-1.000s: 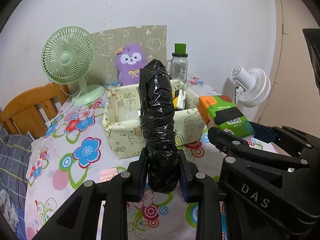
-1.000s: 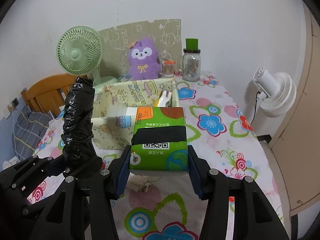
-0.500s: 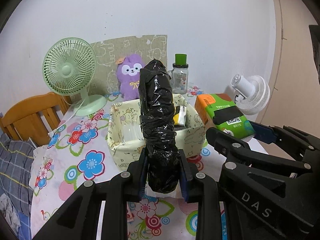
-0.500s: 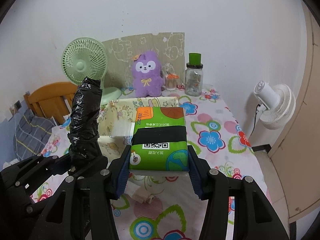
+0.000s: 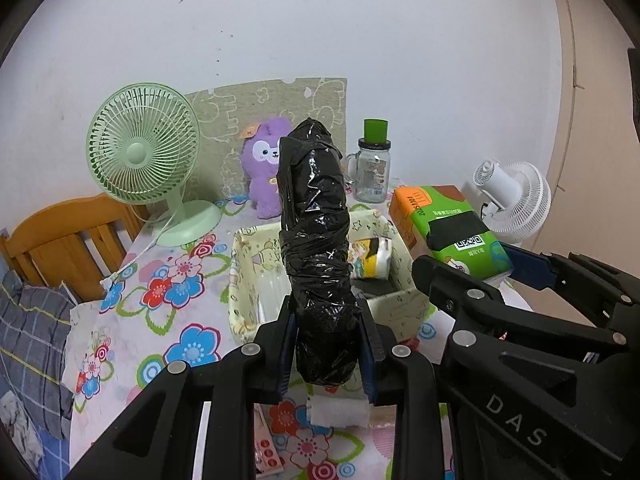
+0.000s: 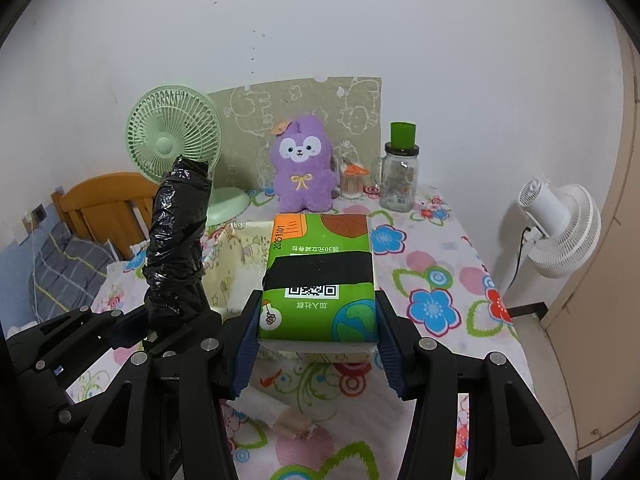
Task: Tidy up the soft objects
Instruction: 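Lift the black bundle and tissue pack and carry them over the basket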
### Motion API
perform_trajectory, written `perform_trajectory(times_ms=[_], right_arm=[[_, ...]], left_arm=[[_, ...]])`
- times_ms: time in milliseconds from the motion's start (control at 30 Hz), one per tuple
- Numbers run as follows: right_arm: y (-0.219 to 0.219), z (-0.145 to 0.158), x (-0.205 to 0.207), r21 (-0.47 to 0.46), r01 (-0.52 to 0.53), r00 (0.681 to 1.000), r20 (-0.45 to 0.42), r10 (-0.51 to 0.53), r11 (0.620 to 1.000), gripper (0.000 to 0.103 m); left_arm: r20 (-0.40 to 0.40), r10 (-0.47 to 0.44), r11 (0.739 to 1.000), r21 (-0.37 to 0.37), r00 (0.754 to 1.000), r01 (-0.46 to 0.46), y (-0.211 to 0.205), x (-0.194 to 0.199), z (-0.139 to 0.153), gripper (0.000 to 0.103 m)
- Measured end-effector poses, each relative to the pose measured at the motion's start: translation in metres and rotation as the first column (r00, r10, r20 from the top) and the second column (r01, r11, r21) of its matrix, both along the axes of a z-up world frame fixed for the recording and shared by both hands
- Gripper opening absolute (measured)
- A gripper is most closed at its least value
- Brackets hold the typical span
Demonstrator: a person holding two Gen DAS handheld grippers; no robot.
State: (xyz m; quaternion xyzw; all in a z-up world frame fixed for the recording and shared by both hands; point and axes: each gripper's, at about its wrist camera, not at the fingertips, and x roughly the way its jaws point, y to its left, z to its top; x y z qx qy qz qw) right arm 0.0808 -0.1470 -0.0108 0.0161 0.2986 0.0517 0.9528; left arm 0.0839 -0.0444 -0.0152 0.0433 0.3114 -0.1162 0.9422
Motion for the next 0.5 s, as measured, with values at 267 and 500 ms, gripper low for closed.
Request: perform_trajectory(times_ms=[267,500], right_arm=[[0.001,0.007,0.018,0.000,-0.005,1.000,0.011,0.005,1.000,0.055],[-0.001,0.009,0.030,0.005,-0.005,1.000,0.021,0.005,1.000,0.055]], left_arm=[[0.012,0.005,1.000,0.001,1.000,-0.005,0.001,0.016,0.005,0.027],[0.022,0.000,1.000,0.009,1.000,0.000,-0.001,0.030,0.007,0.027]])
